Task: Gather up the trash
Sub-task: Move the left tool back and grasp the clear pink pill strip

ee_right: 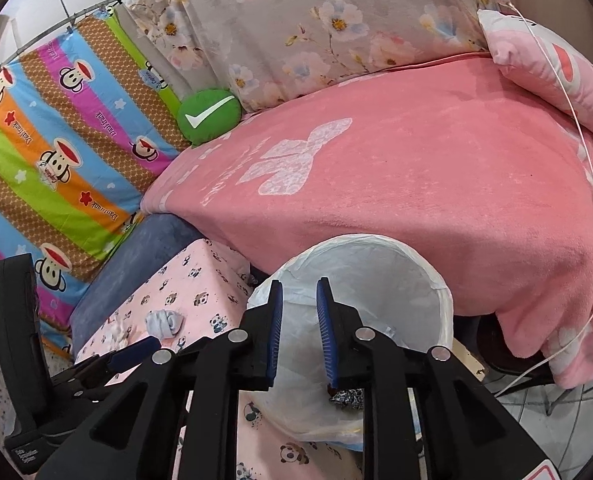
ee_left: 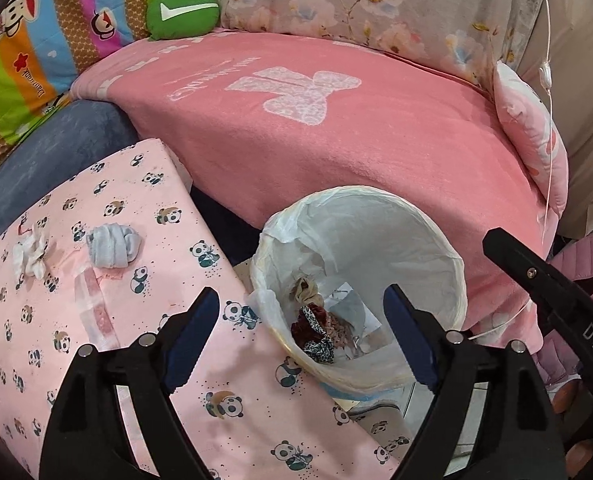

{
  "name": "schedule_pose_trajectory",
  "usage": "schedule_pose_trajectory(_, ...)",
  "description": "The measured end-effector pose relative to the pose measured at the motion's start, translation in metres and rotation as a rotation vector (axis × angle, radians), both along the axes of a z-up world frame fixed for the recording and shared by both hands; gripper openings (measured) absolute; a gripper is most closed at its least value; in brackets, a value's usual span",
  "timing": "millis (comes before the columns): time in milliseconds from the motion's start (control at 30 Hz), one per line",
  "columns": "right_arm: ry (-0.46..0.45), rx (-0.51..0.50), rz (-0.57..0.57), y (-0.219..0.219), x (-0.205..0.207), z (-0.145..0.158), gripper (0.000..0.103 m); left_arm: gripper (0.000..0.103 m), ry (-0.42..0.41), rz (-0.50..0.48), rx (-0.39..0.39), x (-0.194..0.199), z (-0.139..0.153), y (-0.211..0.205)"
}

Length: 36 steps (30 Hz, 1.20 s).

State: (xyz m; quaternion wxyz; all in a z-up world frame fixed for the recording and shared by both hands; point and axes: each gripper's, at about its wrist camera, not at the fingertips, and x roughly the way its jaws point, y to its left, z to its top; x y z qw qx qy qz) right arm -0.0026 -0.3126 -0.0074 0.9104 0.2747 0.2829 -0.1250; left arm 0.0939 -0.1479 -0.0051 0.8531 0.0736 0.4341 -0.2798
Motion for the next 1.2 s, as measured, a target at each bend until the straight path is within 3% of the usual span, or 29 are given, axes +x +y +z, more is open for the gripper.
schedule_pose_trajectory(667,0.06,-0.01,0.127,0.077,0.008,-0.008,0.038,0.08,0.037,0.154,-0.022,0.003,-0.009,0.084)
schedule_pose_trajectory(1200,0.099,-0.022,0.215,0.128,0.013,-0.017,0.039,0.082,0.096,0.249,-0.006,0.006,-0.034,0.135)
